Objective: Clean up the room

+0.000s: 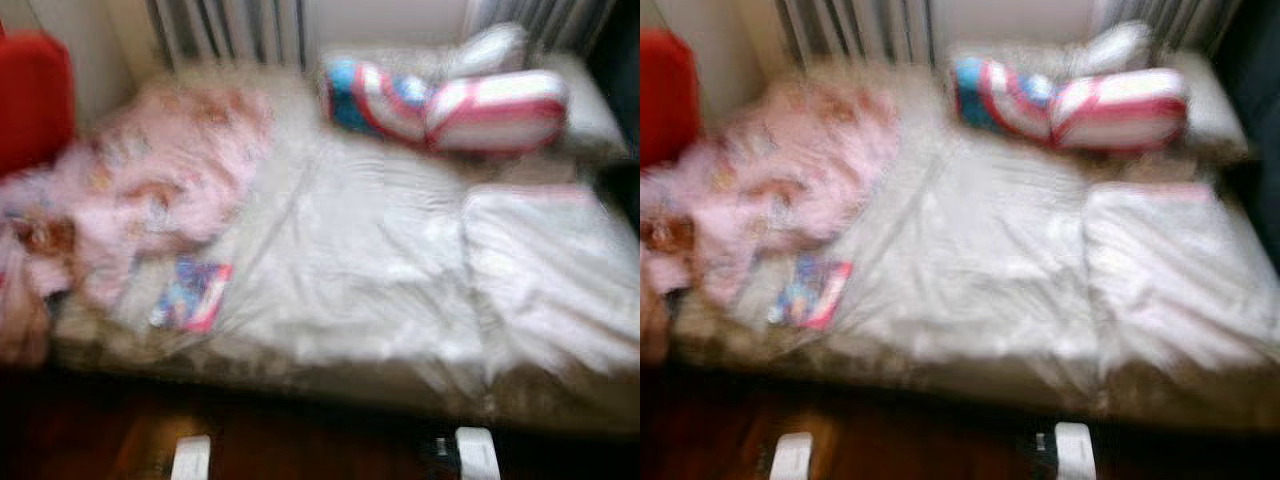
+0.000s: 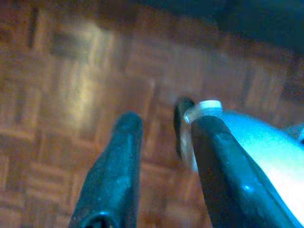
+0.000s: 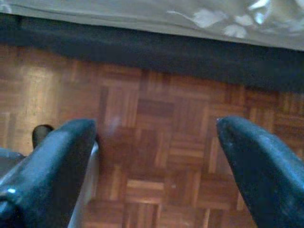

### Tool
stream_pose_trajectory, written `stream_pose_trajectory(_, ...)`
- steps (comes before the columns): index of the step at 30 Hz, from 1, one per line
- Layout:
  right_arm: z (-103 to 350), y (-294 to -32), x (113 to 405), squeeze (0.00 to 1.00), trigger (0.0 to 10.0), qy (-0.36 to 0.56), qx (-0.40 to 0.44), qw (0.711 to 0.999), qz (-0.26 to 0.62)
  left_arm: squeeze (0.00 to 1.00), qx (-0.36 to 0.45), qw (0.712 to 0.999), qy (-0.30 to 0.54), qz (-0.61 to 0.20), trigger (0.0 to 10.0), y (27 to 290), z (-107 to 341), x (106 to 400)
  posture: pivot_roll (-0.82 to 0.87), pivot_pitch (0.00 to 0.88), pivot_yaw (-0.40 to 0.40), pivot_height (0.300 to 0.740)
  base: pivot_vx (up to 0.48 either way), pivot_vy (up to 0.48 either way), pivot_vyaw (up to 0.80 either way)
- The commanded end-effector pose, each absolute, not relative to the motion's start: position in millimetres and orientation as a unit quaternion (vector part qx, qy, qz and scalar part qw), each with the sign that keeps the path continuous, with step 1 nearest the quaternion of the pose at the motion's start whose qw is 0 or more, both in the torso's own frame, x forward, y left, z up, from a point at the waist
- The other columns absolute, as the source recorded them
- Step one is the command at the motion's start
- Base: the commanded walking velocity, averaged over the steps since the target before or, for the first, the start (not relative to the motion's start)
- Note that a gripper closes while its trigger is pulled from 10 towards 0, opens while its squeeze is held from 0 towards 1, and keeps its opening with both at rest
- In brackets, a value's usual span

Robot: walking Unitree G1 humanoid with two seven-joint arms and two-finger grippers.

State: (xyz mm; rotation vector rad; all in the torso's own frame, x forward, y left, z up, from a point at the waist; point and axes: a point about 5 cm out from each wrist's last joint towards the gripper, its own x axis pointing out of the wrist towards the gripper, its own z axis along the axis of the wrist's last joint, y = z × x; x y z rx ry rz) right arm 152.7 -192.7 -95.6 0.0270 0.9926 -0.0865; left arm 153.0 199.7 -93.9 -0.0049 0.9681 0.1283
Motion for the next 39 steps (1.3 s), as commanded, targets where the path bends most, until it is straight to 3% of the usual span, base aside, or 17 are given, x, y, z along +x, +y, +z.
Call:
stream_pose_trajectory(1, -96.8, -198.0, 147.8, 0.0, 10.0, 0.482, 0.01, 0.875, -0.048, 0.0, -0.007, 0.88, 0.472, 0.057, 10.0, 195.4, -95.3, 152.0, -0.03, 0.099, -0.05, 0.74, 0.0, -0.368, 0.0)
stream_pose_trajectory(14, -97.6, -197.4, 146.3, 0.0, 10.0, 0.486, 0.014, 0.873, -0.049, 0.0, -0.007, 0.879, 0.472, 0.057, 10.0, 195.9, -95.6, 151.0, -0.03, 0.09, -0.048, 0.74, 0.0, -0.368, 0.0)
stream_pose_trajectory(24, -98.2, -195.8, 145.5, 0.0, 10.0, 0.488, 0.015, 0.871, -0.043, 0.0, -0.005, 0.879, 0.473, 0.055, 10.0, 195.5, -95.6, 151.0, -0.03, 0.069, -0.048, 0.74, 0.0, -0.364, -0.74)
stream_pose_trajectory(39, -96.1, -193.2, 150.2, 0.0, 10.0, 0.472, 0.028, 0.88, -0.041, 0.0, -0.01, 0.88, 0.471, 0.062, 10.0, 195.6, -95.5, 151.4, -0.03, 0.073, -0.05, 0.74, 0.0, -0.258, 0.0)
